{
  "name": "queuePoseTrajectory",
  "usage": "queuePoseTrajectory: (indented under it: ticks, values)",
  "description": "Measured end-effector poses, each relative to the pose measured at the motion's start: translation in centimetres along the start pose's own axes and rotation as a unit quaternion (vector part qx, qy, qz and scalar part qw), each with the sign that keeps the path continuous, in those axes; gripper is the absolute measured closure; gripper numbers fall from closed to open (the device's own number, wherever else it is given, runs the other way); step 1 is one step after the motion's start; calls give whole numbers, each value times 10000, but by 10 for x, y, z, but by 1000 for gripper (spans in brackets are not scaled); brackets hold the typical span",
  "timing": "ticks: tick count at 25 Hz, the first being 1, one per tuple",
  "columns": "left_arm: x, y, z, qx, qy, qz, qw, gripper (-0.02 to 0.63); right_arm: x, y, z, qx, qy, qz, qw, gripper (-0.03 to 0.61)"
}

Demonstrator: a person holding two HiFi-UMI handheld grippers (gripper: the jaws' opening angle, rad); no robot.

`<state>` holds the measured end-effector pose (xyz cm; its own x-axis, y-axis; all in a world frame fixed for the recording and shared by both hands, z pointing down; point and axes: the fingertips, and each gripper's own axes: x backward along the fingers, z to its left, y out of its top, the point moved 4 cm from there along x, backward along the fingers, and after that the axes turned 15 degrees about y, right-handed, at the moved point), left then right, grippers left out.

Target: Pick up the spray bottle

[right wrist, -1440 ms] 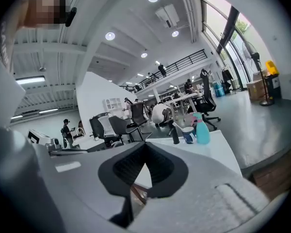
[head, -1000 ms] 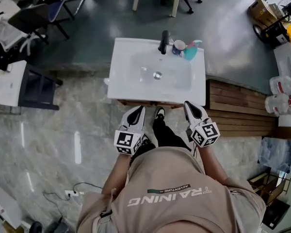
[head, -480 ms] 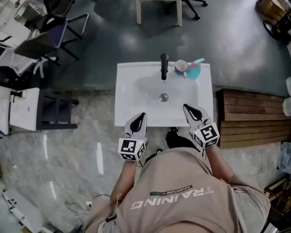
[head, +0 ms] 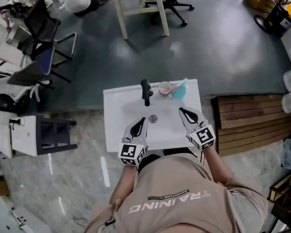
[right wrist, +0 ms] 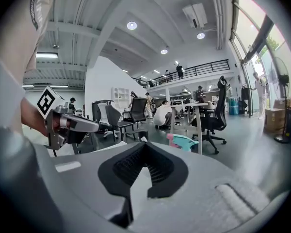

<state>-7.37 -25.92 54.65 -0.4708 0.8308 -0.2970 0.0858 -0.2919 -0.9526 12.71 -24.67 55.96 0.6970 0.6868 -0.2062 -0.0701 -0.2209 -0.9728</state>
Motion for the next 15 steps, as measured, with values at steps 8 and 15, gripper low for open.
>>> queuePoseTrajectory:
  ticks: [8, 15]
  values:
    - [-44, 2, -20, -83, -453, 75, 9989, 598, 33, -12, -32, -247, -594, 147, 9978, 577]
    - [-51, 19, -15, -154, -767, -91, 9969, 598, 41, 6, -30, -168, -1077, 26, 9940, 577]
